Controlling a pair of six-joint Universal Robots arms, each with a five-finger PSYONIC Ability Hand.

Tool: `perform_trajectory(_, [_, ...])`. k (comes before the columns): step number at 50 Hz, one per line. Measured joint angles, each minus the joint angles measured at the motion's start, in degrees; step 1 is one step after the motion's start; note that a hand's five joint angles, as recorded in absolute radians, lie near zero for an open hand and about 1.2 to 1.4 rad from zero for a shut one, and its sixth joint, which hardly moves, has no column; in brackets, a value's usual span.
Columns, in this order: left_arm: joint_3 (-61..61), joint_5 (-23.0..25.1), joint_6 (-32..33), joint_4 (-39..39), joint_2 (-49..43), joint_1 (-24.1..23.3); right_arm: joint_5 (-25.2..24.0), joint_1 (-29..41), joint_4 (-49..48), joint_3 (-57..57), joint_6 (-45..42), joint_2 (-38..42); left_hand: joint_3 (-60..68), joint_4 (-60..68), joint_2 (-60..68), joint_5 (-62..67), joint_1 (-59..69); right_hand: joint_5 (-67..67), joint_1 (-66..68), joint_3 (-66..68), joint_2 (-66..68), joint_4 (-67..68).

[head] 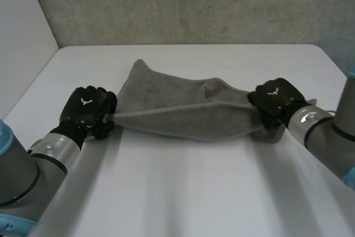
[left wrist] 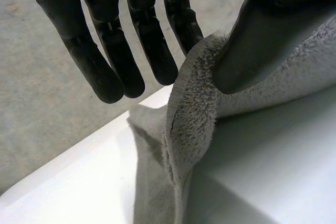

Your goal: Fold the towel.

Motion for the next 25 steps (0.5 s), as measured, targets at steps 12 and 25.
perform_trajectory(12, [3.41, 0.33, 0.25, 1.5, -8.96, -3.7, 1.7, -4.51, -3.68, 5.37, 1.37, -1.55, -21.05, -19.72, -19.63, -20.11, -19.29, 0.0, 0.0, 0.0, 0.0, 0.0])
perform_trajectory(25, [7.06, -0.13, 0.82, 1.76, -15.57, -4.52, 1.17, -7.18, -4.7, 5.37, 7.52, -1.04, -31.41, -29.69, -30.13, -30.8, -29.67, 0.0, 0.0, 0.0, 0.0, 0.0])
